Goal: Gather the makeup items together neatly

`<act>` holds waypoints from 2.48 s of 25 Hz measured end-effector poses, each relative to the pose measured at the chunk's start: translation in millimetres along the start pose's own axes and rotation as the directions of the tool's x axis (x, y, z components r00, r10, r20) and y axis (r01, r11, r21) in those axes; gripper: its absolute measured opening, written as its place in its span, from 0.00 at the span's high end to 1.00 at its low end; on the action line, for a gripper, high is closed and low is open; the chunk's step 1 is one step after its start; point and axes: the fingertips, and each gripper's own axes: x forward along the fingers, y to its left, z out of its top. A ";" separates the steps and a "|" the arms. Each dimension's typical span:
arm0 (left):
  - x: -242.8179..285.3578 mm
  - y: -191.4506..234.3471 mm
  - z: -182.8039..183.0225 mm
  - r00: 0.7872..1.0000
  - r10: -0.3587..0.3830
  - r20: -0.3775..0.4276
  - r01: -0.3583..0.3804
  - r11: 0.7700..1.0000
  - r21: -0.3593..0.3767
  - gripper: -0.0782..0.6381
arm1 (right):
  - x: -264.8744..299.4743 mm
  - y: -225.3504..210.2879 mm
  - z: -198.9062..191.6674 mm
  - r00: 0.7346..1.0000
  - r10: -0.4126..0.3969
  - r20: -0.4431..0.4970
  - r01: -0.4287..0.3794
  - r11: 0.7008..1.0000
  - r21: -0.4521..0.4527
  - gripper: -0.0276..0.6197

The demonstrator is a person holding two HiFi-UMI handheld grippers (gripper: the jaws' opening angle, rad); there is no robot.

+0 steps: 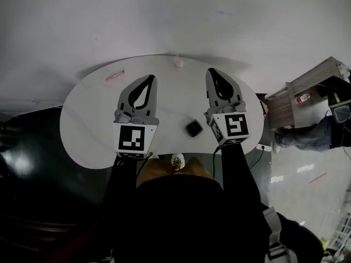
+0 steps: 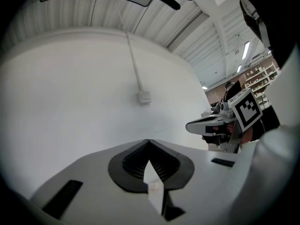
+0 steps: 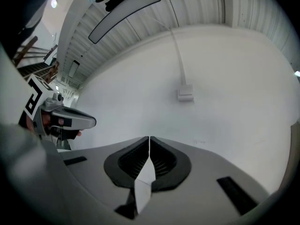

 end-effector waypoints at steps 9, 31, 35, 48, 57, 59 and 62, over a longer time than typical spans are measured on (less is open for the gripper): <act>11.5 -7.4 -7.9 1.000 -0.012 -0.024 0.012 1.000 0.010 0.87 | -3.2 20.8 -74.1 0.966 0.133 -0.223 -0.127 0.991 0.042 0.75; 20.4 -10.5 -18.6 0.998 -0.038 -0.051 0.039 0.999 0.012 0.87 | -87.8 94.0 -301.5 0.492 0.359 -0.793 -0.295 0.926 0.237 0.40; 20.0 -7.7 -18.6 0.998 -0.032 -0.050 0.032 1.000 0.001 0.87 | -95.1 94.9 -315.3 0.449 0.345 -0.824 -0.283 0.930 0.234 0.40; 14.6 1.1 -19.9 0.999 -0.005 -0.045 0.004 1.000 -0.021 0.87 | -120.1 96.5 -346.3 0.314 0.298 -0.901 -0.380 0.910 0.168 0.42; 2.3 18.9 -28.6 0.998 0.037 -0.050 -0.039 0.999 -0.035 0.87 | -90.8 100.1 -323.5 0.411 0.265 -0.872 -0.429 0.900 0.072 0.42; -0.8 24.8 -29.4 0.997 0.048 -0.053 -0.050 0.998 -0.036 0.87 | -78.3 103.2 -312.4 0.441 0.266 -0.857 -0.440 0.897 0.052 0.42; -6.1 35.3 -29.9 0.996 0.066 -0.056 -0.068 0.997 -0.043 0.87 | -58.9 112.8 -296.2 0.475 0.282 -0.834 -0.469 0.883 0.031 0.42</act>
